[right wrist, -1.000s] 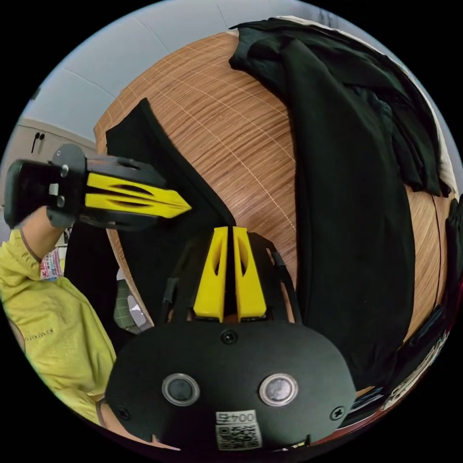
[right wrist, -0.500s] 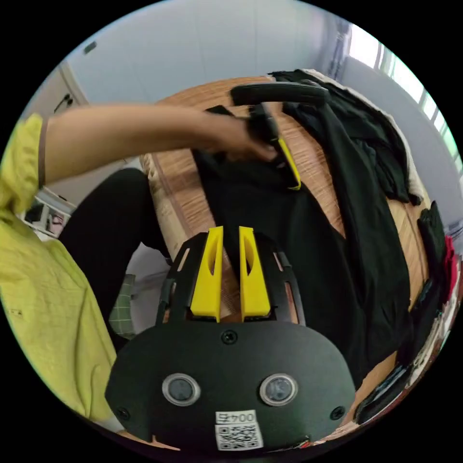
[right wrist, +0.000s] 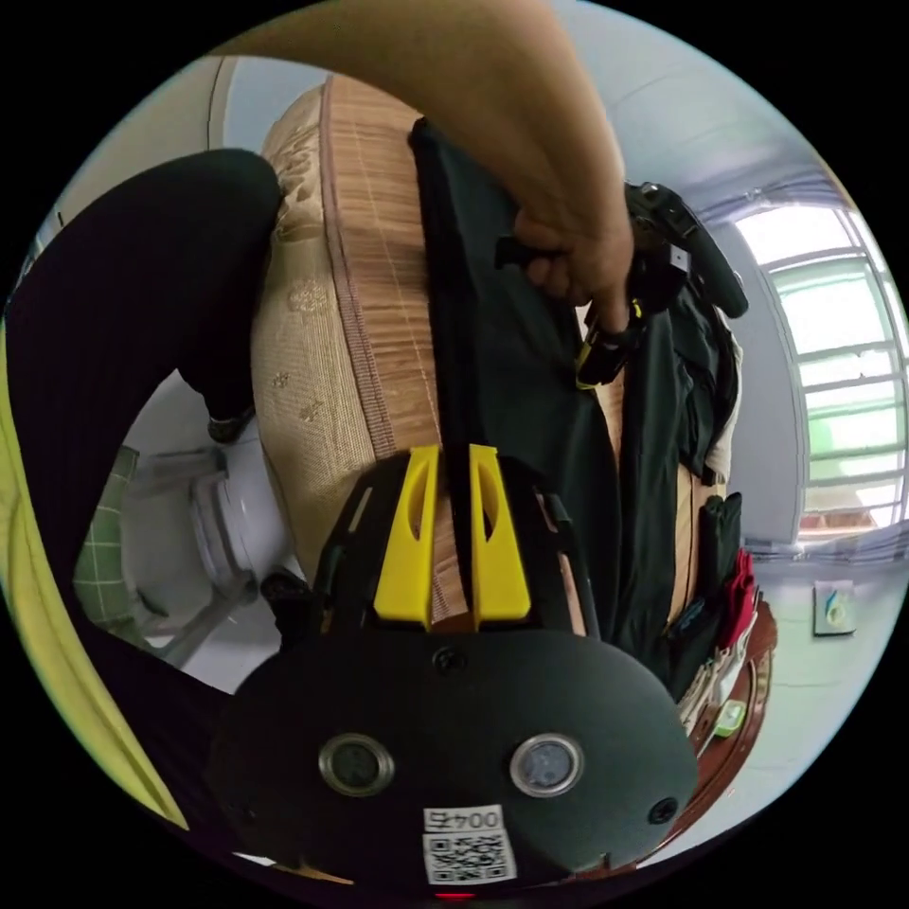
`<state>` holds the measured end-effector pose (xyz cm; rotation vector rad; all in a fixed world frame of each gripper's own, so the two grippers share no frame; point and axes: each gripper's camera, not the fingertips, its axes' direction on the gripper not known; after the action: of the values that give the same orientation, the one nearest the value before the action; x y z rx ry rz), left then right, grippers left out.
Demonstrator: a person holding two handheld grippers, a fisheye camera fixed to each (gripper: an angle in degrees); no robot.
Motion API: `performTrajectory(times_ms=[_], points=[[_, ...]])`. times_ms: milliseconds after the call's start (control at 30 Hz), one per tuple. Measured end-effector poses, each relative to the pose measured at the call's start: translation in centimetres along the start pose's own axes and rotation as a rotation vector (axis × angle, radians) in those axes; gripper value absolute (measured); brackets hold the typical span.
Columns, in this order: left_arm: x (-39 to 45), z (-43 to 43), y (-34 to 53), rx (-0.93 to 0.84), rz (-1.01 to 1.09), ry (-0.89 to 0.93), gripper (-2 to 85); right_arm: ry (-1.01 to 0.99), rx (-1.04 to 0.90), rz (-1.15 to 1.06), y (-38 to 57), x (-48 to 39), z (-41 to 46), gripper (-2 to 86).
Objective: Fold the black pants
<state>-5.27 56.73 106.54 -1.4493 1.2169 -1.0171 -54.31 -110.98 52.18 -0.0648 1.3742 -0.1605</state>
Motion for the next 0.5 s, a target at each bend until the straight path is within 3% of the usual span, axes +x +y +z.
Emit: performTrajectory(times_ms=[300, 433, 500], points=[[-1.8, 2.5, 2.4, -0.008, -0.011, -0.002, 0.0, 0.023, -0.045, -0.084, -1.3, 0.0, 0.9, 2.8], [-2.6, 3.5, 4.1, -0.033, -0.015, -0.016, 0.0, -0.304, -0.011, -0.068, -0.5, 2.5, -1.3, -0.1], [-2.7, 4.1, 5.2, -0.035, -0.013, -0.028, 0.0, -0.370, 0.010, -0.054, 0.5, 3.4, -2.1, -0.4]])
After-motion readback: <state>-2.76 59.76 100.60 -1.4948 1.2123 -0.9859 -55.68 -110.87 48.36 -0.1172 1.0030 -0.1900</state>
